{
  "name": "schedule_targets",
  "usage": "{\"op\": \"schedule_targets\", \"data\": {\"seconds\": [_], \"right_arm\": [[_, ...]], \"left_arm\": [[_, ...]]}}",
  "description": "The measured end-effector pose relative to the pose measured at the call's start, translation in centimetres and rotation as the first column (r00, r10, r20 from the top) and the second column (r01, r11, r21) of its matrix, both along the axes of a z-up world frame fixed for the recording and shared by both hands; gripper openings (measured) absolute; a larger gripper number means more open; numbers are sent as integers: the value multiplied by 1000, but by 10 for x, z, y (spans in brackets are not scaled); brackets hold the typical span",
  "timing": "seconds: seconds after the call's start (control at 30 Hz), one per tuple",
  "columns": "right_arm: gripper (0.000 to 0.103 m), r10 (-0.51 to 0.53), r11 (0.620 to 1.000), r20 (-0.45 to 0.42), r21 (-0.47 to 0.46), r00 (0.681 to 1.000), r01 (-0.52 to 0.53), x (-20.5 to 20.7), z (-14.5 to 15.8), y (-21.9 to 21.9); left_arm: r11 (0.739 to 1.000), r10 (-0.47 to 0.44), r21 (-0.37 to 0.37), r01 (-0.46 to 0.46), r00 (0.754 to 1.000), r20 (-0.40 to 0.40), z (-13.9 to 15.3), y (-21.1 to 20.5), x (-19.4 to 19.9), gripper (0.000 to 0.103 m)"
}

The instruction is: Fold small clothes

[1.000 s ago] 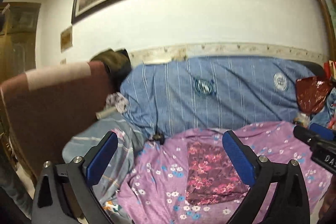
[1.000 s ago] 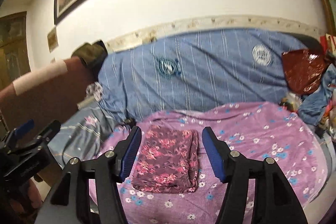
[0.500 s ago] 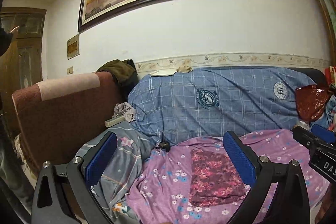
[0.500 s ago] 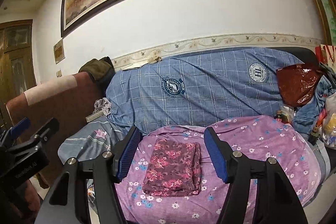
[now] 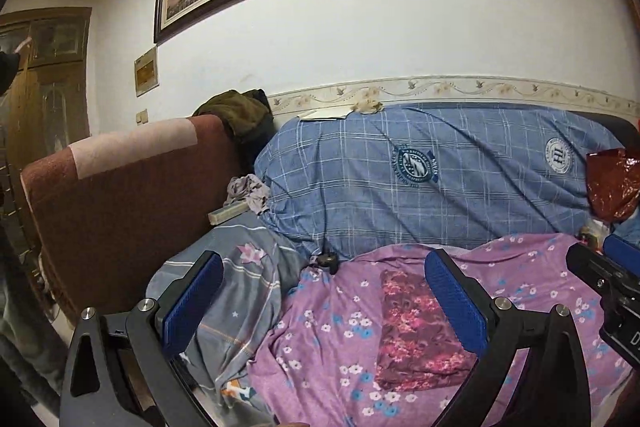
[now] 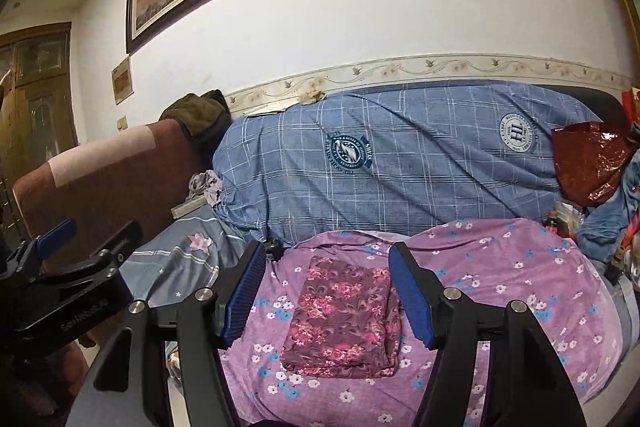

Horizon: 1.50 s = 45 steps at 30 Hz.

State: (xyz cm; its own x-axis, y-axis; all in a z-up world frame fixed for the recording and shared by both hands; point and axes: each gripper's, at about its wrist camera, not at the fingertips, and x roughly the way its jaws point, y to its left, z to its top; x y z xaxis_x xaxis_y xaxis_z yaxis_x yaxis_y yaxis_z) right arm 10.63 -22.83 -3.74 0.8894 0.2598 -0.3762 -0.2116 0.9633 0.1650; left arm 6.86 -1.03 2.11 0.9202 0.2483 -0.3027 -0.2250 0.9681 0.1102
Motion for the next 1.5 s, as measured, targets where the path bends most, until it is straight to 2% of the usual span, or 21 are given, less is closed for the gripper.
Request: {"op": "schedule_targets", "data": {"seconds": [0.2,0.5,0.63,1.17,1.5], "right_arm": [[66,25,1000,18,5,1000,-25,-9,4,-1],[66,10,1000,78,9,997,-11,-26,17,-7],[66,2,1000,78,-6,997,-2,-23,15,-5],[66,-50,993,-8,-104,999,49,51,-25,17],[66,-49,991,-16,-127,999,46,61,-31,20]], "left_arm": [[1000,17,-1,-17,1000,25,-3,-5,-8,102],[1000,-18,10,17,999,48,-7,-18,-24,102],[1000,-25,5,25,999,46,-12,-16,-21,102],[998,-52,-44,50,998,-37,-28,1,70,102],[996,-77,-45,76,997,-24,-33,-3,77,102]]}}
